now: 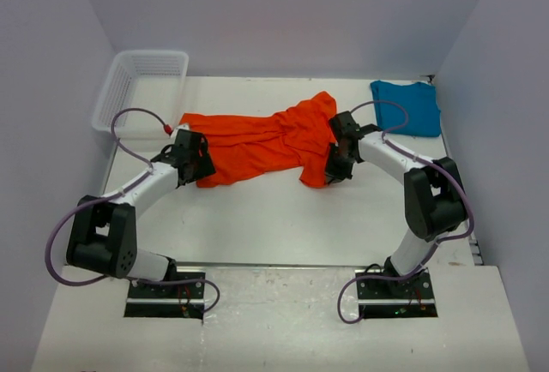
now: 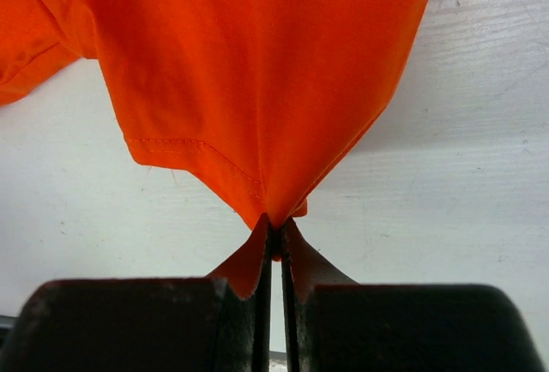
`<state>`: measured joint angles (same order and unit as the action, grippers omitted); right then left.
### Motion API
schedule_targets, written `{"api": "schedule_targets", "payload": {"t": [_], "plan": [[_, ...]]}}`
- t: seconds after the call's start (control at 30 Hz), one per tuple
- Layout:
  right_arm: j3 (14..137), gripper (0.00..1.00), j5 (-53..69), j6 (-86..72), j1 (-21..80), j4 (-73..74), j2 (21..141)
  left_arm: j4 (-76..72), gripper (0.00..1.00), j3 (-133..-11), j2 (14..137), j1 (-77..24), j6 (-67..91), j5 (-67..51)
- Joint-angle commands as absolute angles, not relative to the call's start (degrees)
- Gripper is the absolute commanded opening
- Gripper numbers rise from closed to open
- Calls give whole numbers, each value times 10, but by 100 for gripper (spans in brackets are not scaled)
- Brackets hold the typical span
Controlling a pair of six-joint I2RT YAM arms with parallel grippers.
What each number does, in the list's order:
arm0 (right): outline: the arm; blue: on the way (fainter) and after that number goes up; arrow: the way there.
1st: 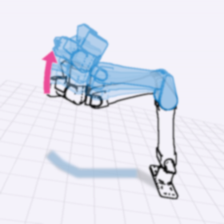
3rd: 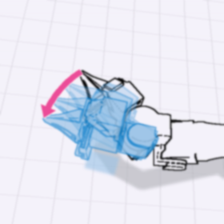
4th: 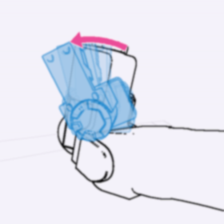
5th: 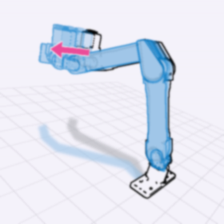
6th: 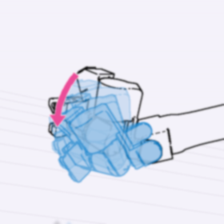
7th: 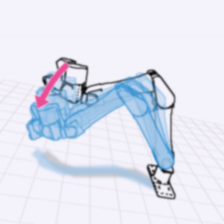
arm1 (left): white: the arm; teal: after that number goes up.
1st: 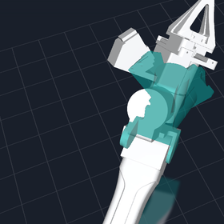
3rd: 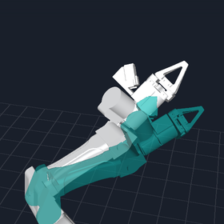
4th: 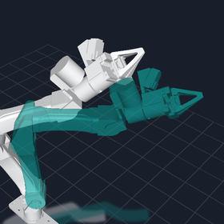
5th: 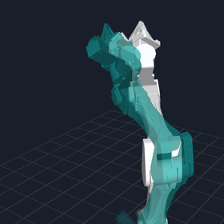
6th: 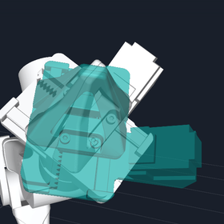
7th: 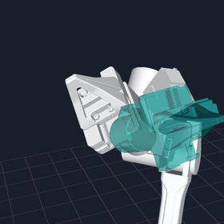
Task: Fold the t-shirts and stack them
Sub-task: Flatten out the tshirt
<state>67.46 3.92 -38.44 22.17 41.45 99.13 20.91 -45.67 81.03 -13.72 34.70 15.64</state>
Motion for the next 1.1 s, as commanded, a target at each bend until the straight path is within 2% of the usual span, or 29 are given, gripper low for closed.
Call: {"api": "schedule_targets", "payload": {"t": [0.0,0.5,0.83,0.93,1.07], "plan": [[673,0,52,-377,225,408,967,179,75,-481,829,-133,332,142],[674,0,54,-381,225,412,965,139,65,-447,863,-113,329,100],[679,0,55,-381,224,414,969,121,64,-434,881,-110,330,79],[674,0,55,-381,225,414,969,116,61,-433,885,-109,329,75],[671,0,54,-381,225,414,970,115,52,-432,875,-109,330,70]]}}
